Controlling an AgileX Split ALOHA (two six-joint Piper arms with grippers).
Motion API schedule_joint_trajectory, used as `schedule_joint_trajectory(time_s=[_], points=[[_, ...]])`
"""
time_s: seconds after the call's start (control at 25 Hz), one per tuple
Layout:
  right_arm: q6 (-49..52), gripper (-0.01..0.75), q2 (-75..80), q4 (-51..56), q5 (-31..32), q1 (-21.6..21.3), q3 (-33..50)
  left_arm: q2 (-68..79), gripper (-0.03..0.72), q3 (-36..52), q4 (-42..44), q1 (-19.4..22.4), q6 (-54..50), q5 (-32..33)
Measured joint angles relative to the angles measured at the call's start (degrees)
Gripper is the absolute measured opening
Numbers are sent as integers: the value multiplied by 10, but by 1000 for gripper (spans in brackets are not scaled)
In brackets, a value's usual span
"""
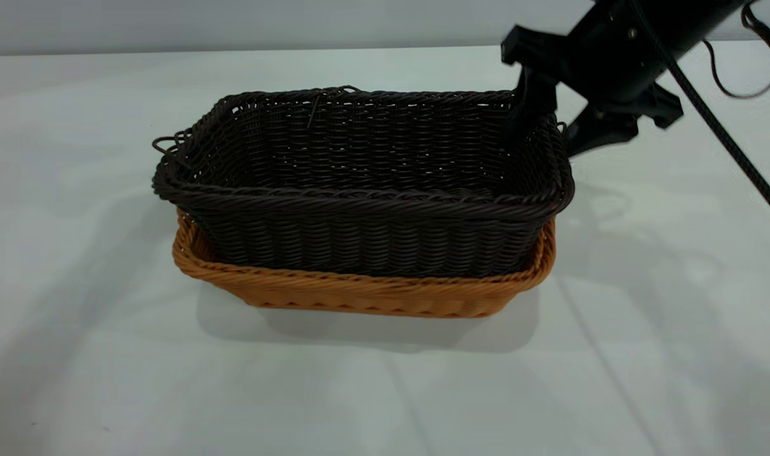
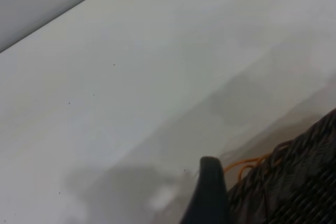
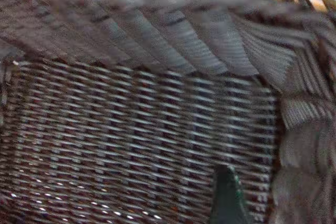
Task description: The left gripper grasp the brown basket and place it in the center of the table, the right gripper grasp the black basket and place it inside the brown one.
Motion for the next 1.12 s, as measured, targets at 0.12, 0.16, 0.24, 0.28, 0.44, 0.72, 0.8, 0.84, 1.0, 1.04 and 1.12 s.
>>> schedule_joint_trajectory(time_s=[0.12, 0.16, 0.24, 0.28, 0.44, 0.72, 0.8, 0.84, 1.0, 1.04, 1.12], points=[[-2, 445, -13, -10, 18, 0, -21, 0, 551, 0, 0, 0, 0, 0], [-2, 456, -23, -17, 25, 0, -28, 0, 551, 0, 0, 0, 0, 0], [-3, 482, -46, -43, 33, -1, -39, 0, 551, 0, 0, 0, 0, 0], [-3, 493, -62, -55, 36, -3, -43, -1, 551, 0, 0, 0, 0, 0], [-2, 513, -144, -105, 57, -27, -52, -31, 551, -2, 1, 0, 0, 0], [-5, 517, -306, -120, 114, -79, -53, -138, 551, -4, 16, 0, -3, 5], [-7, 517, -361, -123, 134, -81, -53, -169, 551, -4, 34, 0, -15, 17], [-7, 517, -391, -124, 147, -81, -53, -187, 551, -4, 46, 0, -25, 23], [-9, 517, -506, -136, 211, -81, -53, -257, 551, -4, 102, 0, -82, 68], [-8, 517, -530, -140, 234, -81, -53, -275, 551, -4, 118, 0, -104, 82], [-6, 517, -566, -150, 282, -81, -53, -309, 551, -4, 147, 0, -156, 114]])
